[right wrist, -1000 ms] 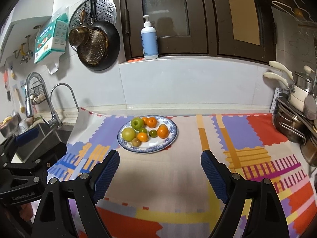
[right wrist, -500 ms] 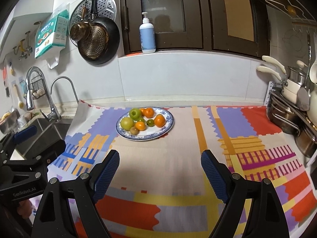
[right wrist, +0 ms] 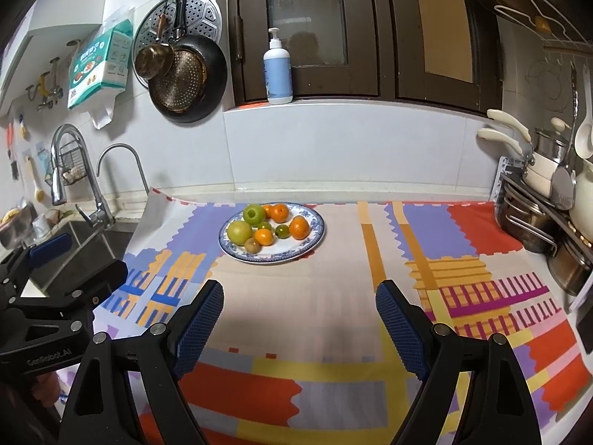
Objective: Organize fruits
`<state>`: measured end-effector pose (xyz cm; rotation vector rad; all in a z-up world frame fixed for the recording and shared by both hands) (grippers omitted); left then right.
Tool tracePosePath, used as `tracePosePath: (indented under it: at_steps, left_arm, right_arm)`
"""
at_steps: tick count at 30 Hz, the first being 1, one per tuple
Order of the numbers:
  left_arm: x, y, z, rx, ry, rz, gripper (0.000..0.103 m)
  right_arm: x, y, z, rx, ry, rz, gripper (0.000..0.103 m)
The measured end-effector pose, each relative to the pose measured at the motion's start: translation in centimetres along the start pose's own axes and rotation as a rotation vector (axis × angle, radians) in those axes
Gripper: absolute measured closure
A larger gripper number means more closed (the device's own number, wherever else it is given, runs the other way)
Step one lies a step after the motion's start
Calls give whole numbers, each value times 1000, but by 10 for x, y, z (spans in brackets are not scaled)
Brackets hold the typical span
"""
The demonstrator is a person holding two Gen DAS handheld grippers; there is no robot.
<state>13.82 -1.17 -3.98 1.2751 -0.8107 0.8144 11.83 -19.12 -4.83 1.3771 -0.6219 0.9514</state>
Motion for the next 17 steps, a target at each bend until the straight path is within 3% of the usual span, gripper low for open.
tracePosePath:
  at_steps: [17]
  left_arm:
    - [-4, -3, -4, 4, 13, -21, 0]
  right_arm:
    - [-2, -2, -3, 6, 6, -13, 18]
Point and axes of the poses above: each gripper's, at about its wrist camera, not at the fingertips, and y roughly against the way its jaws point, z to its right, x to its top, the point moved 10 cm from there along -y, roughly the way its jaws point, and after that the axes turned 13 degrees about y, right-handed, at the moved point
